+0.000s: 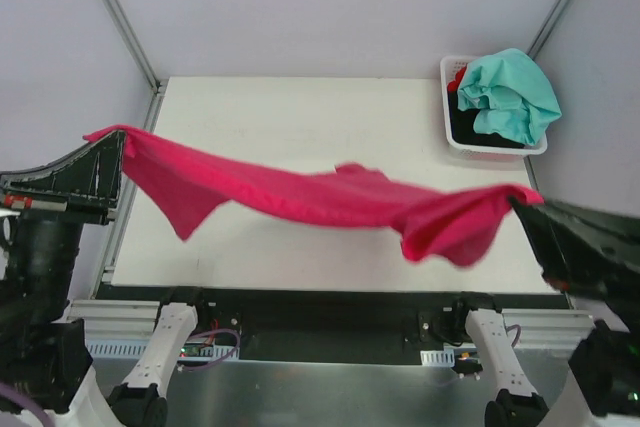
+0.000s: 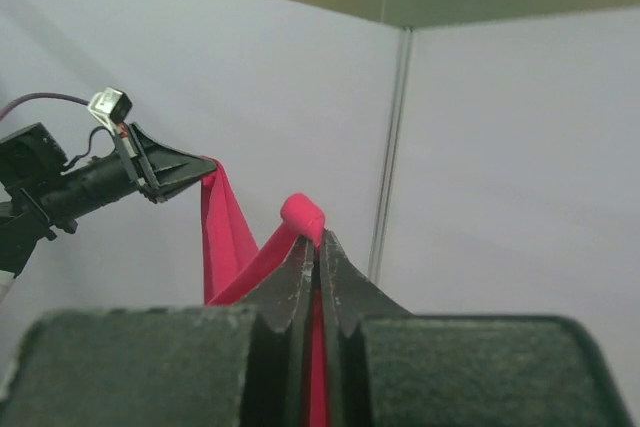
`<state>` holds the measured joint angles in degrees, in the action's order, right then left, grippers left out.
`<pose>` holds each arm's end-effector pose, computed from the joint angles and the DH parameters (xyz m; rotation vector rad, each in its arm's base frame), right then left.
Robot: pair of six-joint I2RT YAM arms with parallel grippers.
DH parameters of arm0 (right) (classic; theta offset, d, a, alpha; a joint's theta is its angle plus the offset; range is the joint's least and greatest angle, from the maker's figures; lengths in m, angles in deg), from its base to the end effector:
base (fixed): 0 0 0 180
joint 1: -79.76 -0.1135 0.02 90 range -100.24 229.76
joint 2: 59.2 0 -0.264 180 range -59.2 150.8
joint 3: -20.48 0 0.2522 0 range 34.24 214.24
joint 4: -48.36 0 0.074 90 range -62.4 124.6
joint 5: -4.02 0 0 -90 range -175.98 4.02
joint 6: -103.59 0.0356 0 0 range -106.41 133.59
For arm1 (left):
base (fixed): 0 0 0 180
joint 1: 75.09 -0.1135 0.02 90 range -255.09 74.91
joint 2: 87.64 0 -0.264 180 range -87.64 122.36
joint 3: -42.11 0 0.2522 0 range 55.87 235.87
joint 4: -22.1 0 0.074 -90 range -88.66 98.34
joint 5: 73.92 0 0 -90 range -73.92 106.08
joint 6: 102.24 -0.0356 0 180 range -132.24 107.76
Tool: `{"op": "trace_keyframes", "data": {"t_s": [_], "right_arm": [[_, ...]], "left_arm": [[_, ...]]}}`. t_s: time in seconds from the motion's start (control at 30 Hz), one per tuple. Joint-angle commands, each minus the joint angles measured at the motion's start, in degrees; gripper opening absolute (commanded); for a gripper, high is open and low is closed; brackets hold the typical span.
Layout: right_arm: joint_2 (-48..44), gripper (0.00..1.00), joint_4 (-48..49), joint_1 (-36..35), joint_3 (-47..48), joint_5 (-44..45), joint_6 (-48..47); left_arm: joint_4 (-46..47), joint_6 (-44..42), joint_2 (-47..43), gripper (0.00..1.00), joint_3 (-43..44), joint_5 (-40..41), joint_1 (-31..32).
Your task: Fold and stack the t-shirts
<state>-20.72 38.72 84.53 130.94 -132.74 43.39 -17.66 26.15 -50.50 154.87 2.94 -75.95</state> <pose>-0.0606 0.0311 0.6047 -0.6378 0.6826 0.6020 -0.0396 -0.0087 0.5809 -0.1189 0.9793 -0.7107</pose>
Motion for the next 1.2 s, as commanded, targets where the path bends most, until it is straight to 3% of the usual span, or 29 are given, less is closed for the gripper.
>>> {"op": "trace_keyframes", "data": {"t_s": [0.0, 0.13, 0.3, 0.4, 0.63, 0.77, 0.93, 1.1, 1.17], "right_arm": [[4.1, 0.01, -6.7, -0.4, 5.0, 3.3, -1.9], [12.9, 0.01, -10.1, -0.3, 14.6, 3.3, -4.0], [20.0, 0.01, -10.0, -0.3, 14.1, 3.3, -7.5], [23.6, 0.01, -9.4, -0.3, 9.9, 3.4, -10.6], [33.9, 0.01, -0.4, -0.9, -0.5, 2.5, -13.3], [43.4, 0.01, 1.4, -1.5, 0.9, 2.0, -16.1], [56.3, 0.01, 2.6, -1.5, 11.1, 0.9, -15.4], [62.5, 0.01, 2.6, -1.5, 20.3, 0.4, -13.6], [64.4, 0.01, 3.3, -1.5, 23.2, -0.5, -12.3]], "left_arm": [[-1.2, 2.5, 3.7, 0.0, 3.0, 0.9, -0.4], [-1.1, 3.5, 12.1, 0.0, 10.8, 0.4, -0.5], [-0.9, 2.9, 23.6, 0.0, 17.8, 1.3, -0.4], [-0.3, 2.0, 28.1, 0.0, 16.3, 2.5, -0.5], [7.9, 1.3, 37.1, 0.0, 0.3, 3.1, -0.4], [13.5, -0.7, 51.2, 0.0, 0.3, 4.1, 0.4], [13.0, -2.5, 72.1, 0.0, 21.2, 3.0, 0.7], [8.8, -2.5, 83.0, 0.0, 46.9, 2.4, 2.5], [9.2, -1.4, 84.0, 0.0, 49.6, 1.0, 2.6]]}}
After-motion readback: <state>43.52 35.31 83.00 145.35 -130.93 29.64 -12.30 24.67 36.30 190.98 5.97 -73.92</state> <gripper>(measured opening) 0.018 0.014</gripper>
